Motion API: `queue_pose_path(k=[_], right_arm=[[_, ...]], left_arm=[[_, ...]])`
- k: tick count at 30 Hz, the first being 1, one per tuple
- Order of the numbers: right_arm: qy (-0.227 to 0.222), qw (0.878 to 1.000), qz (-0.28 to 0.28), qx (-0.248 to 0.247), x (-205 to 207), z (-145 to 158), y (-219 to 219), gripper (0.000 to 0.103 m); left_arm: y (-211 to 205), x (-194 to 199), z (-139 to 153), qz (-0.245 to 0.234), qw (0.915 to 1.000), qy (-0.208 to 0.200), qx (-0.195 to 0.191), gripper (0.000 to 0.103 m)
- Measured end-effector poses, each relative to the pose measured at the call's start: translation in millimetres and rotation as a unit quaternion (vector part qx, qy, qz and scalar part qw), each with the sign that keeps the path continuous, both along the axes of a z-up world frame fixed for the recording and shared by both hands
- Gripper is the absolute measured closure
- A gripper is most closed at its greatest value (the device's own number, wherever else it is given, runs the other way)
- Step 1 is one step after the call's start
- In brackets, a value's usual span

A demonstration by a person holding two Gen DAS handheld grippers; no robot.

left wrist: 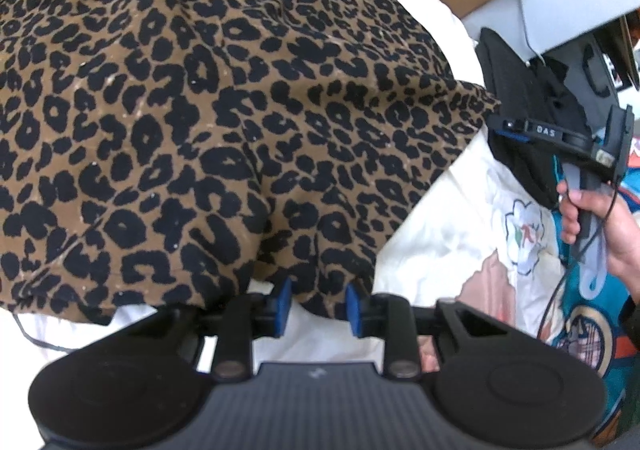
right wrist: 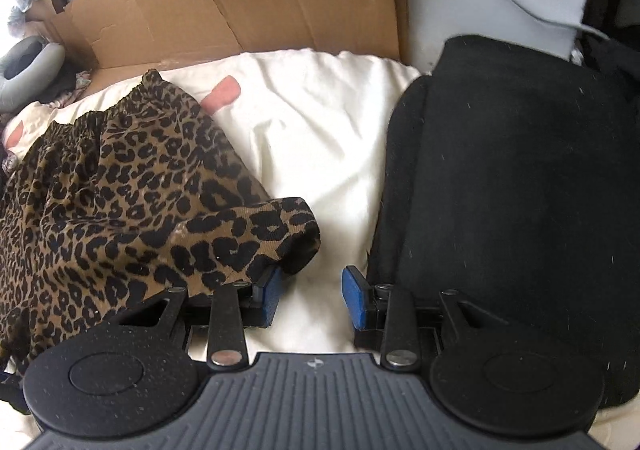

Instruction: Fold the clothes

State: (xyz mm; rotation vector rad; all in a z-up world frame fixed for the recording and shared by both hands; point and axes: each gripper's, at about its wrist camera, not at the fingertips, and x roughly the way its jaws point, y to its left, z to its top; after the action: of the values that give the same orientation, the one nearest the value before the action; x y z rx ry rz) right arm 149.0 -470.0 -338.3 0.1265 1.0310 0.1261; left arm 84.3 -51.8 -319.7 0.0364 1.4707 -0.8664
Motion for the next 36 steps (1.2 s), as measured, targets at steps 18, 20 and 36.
queue_pose_path(k=[18, 20, 36], right_arm=[[0.02, 0.999, -0.003, 0.043, 20.0, -6.2, -3.6, 0.079], [0.026, 0.999, -0.006, 0.035, 22.8, -8.3, -2.5, 0.103], [-0.03, 0.998, 0.03, -0.046, 33.3, 47.6, 5.1, 0.103]], left_arm=[[0.7, -4.1, -5.7, -0.007, 0.9997, -0.01, 0.02, 0.096], [-1.0, -9.0, -5.2, -0.017, 0.9994, -0.02, 0.024, 0.099], [15.5, -28.7, 29.0, -0.051, 0.9974, -0.04, -0.031, 0.101]])
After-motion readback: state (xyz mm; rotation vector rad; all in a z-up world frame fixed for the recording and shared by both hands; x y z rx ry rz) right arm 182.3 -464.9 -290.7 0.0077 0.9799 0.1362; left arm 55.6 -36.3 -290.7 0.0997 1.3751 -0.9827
